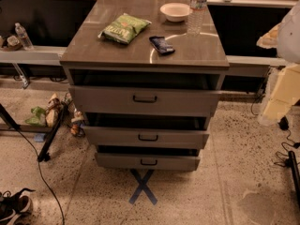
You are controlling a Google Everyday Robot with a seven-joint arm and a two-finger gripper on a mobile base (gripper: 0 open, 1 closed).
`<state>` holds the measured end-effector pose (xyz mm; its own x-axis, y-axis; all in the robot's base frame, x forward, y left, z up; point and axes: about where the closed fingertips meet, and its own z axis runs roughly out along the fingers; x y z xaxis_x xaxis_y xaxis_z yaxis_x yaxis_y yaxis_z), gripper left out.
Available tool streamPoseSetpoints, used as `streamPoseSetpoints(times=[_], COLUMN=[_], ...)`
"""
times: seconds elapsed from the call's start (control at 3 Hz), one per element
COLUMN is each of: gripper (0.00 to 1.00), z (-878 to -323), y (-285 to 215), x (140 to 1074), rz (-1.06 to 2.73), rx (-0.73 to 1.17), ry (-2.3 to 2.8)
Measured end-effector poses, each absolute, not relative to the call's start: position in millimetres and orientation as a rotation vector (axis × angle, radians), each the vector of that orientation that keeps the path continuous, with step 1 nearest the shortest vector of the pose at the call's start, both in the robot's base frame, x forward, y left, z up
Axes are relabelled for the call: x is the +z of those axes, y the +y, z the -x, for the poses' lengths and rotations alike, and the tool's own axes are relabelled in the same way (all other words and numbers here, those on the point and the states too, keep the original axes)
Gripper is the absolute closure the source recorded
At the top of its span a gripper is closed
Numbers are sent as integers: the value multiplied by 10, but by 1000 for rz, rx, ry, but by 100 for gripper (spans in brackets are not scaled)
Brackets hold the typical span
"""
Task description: Place water bottle into paper bowl
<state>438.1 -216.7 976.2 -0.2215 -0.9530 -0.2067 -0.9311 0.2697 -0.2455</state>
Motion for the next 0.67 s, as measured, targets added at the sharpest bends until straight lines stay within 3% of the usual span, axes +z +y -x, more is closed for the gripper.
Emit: streamPoseSetpoints(times=[0.67], gripper=[0], z=[-4627], y=[-2267], x=[9807], rz=[1550], rx=[-19], ry=[2208])
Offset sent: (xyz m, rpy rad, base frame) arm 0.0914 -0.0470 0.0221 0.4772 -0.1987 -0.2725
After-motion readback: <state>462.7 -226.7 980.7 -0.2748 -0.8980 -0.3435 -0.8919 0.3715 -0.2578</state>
